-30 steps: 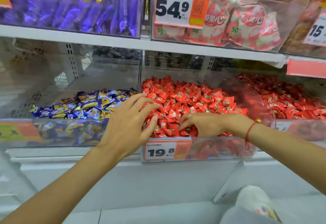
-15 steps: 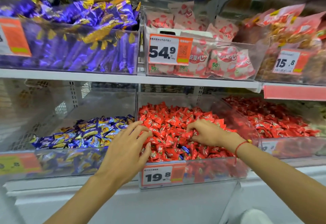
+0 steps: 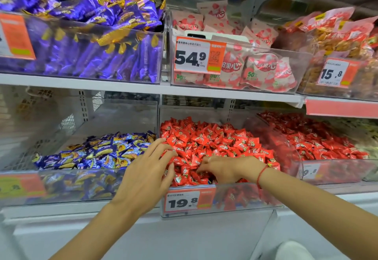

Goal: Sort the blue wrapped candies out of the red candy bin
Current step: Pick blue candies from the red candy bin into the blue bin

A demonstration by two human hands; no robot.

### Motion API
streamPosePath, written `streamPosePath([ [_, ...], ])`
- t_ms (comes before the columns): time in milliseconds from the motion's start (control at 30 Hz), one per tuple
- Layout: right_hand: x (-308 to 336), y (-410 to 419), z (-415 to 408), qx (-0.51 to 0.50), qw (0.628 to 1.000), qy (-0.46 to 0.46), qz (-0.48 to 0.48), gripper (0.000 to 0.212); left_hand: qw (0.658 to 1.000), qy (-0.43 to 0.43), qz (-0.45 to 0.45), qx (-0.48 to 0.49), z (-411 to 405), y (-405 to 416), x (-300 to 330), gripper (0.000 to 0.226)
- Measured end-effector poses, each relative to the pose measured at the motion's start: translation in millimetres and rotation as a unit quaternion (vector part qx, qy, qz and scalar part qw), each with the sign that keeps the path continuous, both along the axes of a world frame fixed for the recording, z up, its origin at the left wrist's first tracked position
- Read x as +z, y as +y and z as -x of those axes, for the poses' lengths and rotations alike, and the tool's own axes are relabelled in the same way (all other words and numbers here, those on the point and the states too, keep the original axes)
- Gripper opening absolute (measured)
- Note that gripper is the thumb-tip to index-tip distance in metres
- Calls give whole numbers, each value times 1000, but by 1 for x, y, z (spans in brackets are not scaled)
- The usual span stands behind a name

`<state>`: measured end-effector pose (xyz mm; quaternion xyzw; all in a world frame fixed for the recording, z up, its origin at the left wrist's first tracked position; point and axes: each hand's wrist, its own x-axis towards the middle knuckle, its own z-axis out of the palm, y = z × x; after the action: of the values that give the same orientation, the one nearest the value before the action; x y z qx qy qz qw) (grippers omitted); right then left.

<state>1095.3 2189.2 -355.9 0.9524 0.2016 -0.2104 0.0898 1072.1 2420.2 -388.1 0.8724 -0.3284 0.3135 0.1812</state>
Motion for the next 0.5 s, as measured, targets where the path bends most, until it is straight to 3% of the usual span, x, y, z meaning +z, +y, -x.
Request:
streamPosePath([
  [133,-14,-3,-6,45,990,-123,-43,53,1000,-1,0,-4,-1,0,-2,34],
  [267,-18,-9,-6,-12,978,-150,-142,31,1000,-6,-8,-1,1,0,1,33],
  [500,4,-23,11,-109,916,-102,-371,38,1000,-17,3,4,0,-7,11,35],
])
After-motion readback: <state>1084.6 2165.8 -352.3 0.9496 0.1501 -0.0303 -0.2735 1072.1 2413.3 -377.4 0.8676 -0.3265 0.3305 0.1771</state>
